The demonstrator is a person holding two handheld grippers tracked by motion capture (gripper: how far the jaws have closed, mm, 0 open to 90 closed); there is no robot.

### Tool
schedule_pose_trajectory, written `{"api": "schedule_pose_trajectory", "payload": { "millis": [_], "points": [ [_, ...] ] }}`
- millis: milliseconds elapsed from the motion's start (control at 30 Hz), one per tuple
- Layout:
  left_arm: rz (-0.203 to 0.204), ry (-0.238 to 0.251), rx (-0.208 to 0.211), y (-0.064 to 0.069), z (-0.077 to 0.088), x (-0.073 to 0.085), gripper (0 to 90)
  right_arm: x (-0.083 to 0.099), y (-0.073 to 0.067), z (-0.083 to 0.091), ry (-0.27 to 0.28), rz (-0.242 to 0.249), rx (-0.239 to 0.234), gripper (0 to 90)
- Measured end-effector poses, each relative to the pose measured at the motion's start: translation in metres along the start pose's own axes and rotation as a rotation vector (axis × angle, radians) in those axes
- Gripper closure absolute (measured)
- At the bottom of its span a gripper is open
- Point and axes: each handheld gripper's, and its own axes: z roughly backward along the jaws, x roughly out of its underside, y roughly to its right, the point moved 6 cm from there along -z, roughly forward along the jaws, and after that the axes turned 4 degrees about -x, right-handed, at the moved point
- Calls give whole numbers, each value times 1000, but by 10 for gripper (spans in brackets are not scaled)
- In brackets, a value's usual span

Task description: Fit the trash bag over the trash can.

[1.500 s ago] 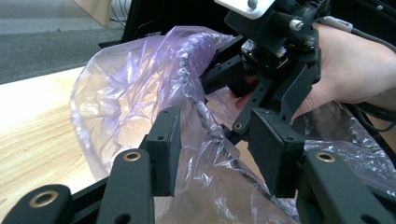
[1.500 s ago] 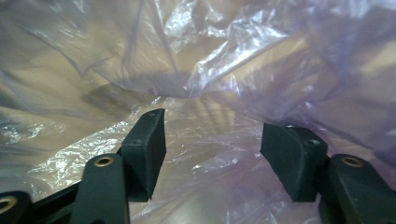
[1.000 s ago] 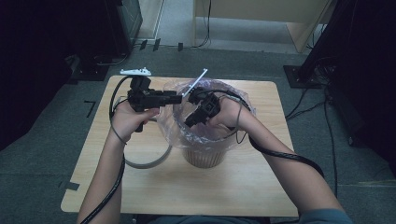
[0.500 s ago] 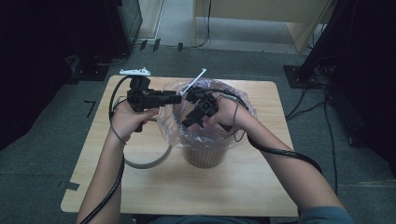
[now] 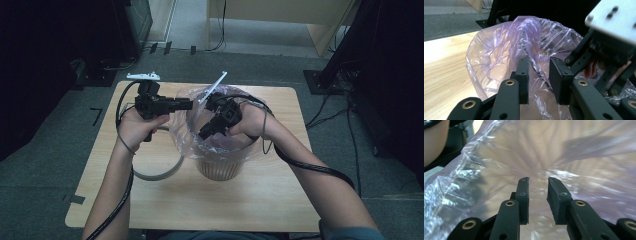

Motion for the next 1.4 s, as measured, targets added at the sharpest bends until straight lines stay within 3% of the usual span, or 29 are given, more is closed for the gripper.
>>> {"api": "schedule_pose_trajectory", "payload": {
  "millis": [100,200,300,333,400,533,600,633,667,700,733,900,1100,1167,1267,1400],
  "points": [
    [1,-2,-2,-1,0,0,696,1,-5,-14,-19,18,-33,701],
    [5,-2,1,-1,-1,1,696,3,-2,-21,-36,13,-15,677],
    [1,-5,1,-1,-1,1,698,4,3,-24,-32,-14,-9,601],
    [2,-5,-1,-1,-2,1,697,4,6,-23,-21,-26,1,530],
    [-1,-6,-6,-1,-2,1,693,3,6,-21,-10,-28,3,522],
    [-2,7,-11,-2,1,-1,686,-2,10,-1,42,-18,32,514],
    [-3,14,-11,-1,2,-2,687,-5,17,18,92,-31,53,514],
    [-3,14,-11,-1,2,-2,690,-5,17,18,92,-31,53,514],
    [-5,13,-11,-1,3,-2,695,-6,25,29,119,-44,91,526],
    [-4,12,-12,-1,3,-2,695,-6,25,29,119,-44,91,526],
    [-4,10,-14,-1,3,-2,702,-7,35,40,145,-67,129,560],
    [-4,5,-16,-1,2,-1,706,-6,48,52,168,-138,143,591],
    [-2,3,-19,-2,1,0,704,5,60,64,145,-164,223,656],
    [-3,4,-19,-2,1,0,704,7,61,63,141,-177,228,674],
    [0,2,-18,-2,1,0,701,15,63,58,87,-177,254,685],
    [2,3,-16,-2,1,0,697,23,63,54,49,-199,261,643]
  ]
}}
